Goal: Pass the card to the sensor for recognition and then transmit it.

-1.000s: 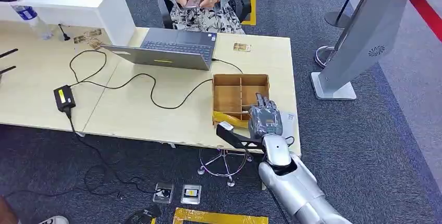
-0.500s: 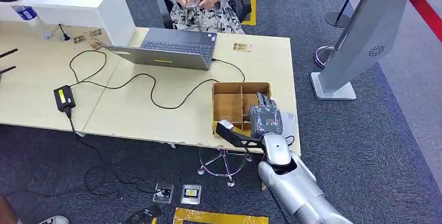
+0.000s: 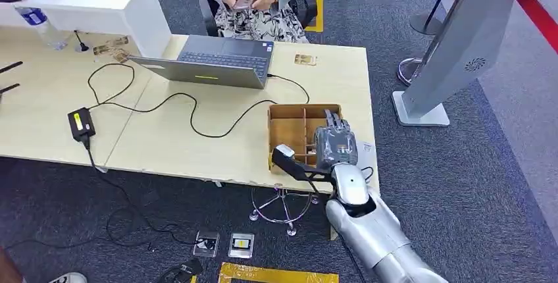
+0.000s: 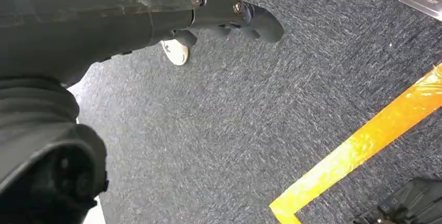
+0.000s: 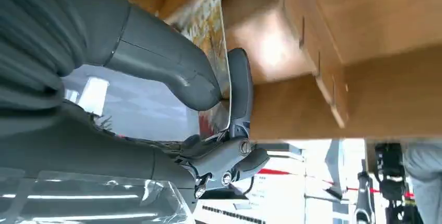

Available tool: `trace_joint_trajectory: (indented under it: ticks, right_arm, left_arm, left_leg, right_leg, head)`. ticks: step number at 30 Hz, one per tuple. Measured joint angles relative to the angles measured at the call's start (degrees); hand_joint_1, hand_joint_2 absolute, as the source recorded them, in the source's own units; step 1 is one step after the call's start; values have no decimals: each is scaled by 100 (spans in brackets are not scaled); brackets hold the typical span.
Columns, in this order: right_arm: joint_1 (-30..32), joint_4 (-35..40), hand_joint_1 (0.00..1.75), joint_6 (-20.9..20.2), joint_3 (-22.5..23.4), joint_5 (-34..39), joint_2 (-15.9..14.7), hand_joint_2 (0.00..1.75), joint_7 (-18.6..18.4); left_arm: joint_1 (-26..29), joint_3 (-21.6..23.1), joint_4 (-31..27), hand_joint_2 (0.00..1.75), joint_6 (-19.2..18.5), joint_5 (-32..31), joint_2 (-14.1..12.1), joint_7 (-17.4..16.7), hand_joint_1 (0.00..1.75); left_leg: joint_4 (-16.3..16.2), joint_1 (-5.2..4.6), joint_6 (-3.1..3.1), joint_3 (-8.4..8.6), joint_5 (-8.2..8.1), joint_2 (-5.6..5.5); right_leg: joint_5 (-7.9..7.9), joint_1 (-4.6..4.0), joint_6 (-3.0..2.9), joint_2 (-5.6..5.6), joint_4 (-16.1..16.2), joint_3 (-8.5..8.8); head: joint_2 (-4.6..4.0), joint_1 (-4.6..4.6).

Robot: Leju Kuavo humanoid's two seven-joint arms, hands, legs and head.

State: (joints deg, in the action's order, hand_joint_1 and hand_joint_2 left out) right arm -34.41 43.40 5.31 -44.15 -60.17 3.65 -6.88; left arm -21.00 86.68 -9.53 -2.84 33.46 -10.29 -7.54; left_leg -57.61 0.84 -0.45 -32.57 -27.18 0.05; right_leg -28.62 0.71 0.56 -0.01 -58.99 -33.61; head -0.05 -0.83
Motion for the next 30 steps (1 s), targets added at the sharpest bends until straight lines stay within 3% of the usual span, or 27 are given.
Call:
trace_joint_trajectory:
  ticks: [14, 17, 23, 27, 30]
  right_arm:
    - [-638, 1478, 175, -113, 380, -85, -57, 175, 33]
    - [-710, 1572, 175, -308, 437, 300, -33, 175, 125]
    - [-1013, 1272, 175, -227, 446, 737, 136, 175, 411]
    - [-1472, 550, 175, -140, 431, 682, 336, 175, 546]
    - [-1778, 65, 175, -291, 424, 605, 461, 175, 588]
  left_arm:
    - [-80, 0, 0, 0, -17, -77, 33, 111, 0]
    - [-103, 0, 0, 0, -64, -149, 35, 111, 0]
    - [-206, 0, 0, 0, -195, -348, 42, 61, 0]
    - [-299, 2, 0, 0, -297, -536, 79, 52, 0]
    - [-350, 2, 0, 0, -350, -595, 109, 52, 0]
  left_leg:
    - [-1, 0, 0, 3, 1, 3]
    - [-1, 0, 0, 3, 0, 4]
    - [0, 0, 0, 2, 1, 3]
    - [0, 0, 2, 1, 3, 1]
    - [-1, 0, 2, -1, 3, 0]
  right_leg:
    - [0, 0, 0, 2, -1, 0]
    - [1, 0, 0, 2, -1, 0]
    - [1, 0, 0, 1, -2, 0]
    - [1, -1, 0, 1, -3, 0]
    - [1, 0, 0, 0, -4, 0]
  head:
    - [0, 2]
    - [0, 2]
    - [0, 0]
    - [0, 2]
    - [-2, 0]
